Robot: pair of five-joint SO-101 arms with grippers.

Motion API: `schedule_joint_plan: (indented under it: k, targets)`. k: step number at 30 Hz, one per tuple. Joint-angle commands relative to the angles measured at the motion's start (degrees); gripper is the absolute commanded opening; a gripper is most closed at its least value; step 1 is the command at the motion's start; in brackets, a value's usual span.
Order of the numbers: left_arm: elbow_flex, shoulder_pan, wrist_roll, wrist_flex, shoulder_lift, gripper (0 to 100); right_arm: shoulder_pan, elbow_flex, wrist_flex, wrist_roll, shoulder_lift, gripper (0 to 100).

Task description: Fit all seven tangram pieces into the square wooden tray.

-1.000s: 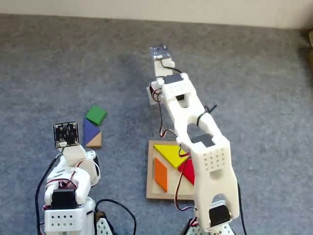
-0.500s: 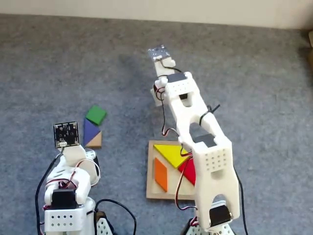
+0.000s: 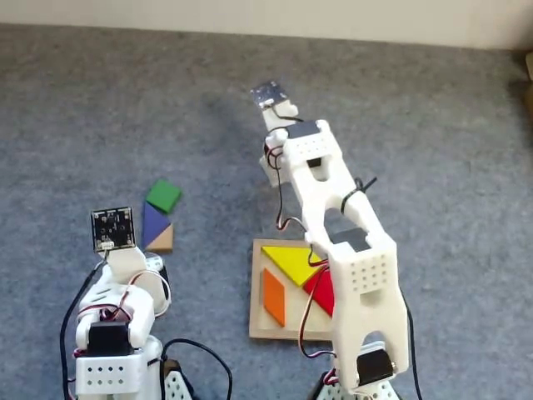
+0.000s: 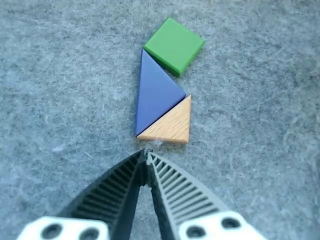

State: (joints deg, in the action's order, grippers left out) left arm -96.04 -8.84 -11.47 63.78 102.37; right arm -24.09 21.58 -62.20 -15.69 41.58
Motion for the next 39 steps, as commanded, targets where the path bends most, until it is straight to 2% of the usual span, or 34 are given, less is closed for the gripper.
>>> schedule_joint_plan:
  k: [1,14,21,23,27,33,39]
  targets:
    - [-1.19,-0.84,0.35,0.09,0.13,0,-0.66,0.31,-4.35,-0.97,-2.42,8.1]
    - [-1.19,-0.84,0.35,0.09,0.13,0,-0.92,0.13,-22.20,-1.32,-21.05,8.1]
    - [-1.19,-0.84,0.35,0.09,0.13,0,-2.24,0.04,-37.41,-9.05,-29.49,8.1]
    - [-1.19,-0.84,0.35,0.09,0.13,0,-2.33,-0.57,-38.90,-9.85,-31.34,8.1]
    - [-1.19,-0.84,0.35,0.09,0.13,0,-2.51,-9.63,-38.64,-13.80,-37.93,8.1]
    - [-1.19,-0.84,0.35,0.09,0.13,0,-3.65,-29.05,-38.11,-20.92,-55.69,8.2]
    - [-1.19,-0.84,0.35,0.09,0.13,0,-3.65,-51.74,-31.16,-28.75,-74.07,8.2]
